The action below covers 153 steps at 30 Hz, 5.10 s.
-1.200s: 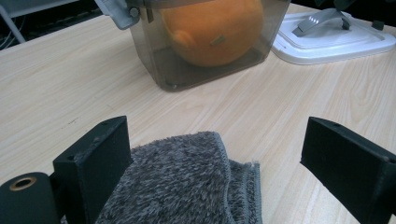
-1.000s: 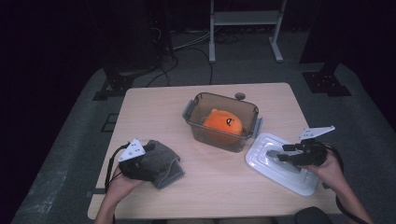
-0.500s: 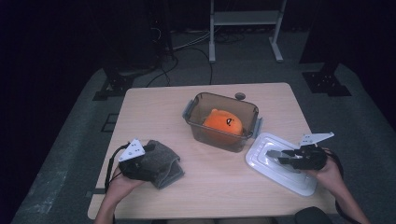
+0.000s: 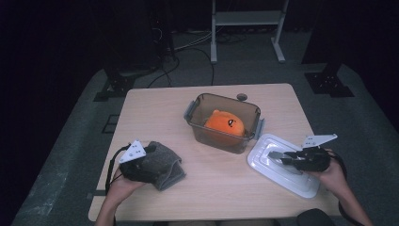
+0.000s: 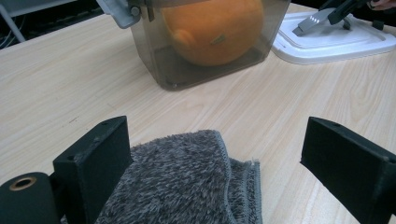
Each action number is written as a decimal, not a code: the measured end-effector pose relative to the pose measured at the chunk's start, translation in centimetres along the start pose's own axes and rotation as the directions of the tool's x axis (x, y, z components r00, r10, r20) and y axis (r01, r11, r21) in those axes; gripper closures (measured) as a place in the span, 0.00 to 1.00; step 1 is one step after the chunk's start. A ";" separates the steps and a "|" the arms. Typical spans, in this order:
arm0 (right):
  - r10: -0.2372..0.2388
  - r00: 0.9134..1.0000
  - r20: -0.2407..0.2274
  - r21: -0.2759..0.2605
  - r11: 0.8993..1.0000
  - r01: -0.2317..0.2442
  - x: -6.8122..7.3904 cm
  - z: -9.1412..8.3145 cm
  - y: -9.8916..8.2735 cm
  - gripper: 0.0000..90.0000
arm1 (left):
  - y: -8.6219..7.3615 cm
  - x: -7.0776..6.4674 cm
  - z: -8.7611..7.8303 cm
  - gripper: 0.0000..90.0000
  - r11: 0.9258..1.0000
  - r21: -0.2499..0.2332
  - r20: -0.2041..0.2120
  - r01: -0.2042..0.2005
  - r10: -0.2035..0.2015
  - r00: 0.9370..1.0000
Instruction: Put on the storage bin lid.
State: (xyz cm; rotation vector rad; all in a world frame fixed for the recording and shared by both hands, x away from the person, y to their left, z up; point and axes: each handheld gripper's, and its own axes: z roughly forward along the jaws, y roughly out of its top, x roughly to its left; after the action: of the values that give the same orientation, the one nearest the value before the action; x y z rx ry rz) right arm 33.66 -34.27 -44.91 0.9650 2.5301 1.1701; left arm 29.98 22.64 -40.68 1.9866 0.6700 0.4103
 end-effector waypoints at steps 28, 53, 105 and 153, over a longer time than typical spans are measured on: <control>-0.018 1.000 0.019 -0.040 0.999 0.019 0.2 -4.8 1.3 0.73 | 0.0 0.0 0.0 0.08 1.000 -0.004 -0.002 0.000 0.000 1.000; -0.092 0.995 0.023 -0.064 0.994 0.093 2.0 -9.2 3.7 0.73 | 0.0 0.0 0.1 0.08 1.000 -0.002 0.004 0.001 -0.001 1.000; -0.213 0.973 -0.087 -0.105 0.973 0.204 3.2 -5.8 17.5 0.73 | 0.0 0.3 -0.2 0.08 1.000 -0.016 0.005 0.010 -0.010 1.000; -0.263 0.949 -0.176 -0.087 0.964 0.251 3.2 2.3 24.9 0.73 | -0.3 0.3 0.2 0.08 1.000 -0.001 0.026 0.009 -0.009 1.000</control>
State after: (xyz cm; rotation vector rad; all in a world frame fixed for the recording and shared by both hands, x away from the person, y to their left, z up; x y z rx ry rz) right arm 44.11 -19.02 -27.84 0.5096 2.6413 1.3021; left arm 30.24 22.81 -41.07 1.9838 0.6618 0.3793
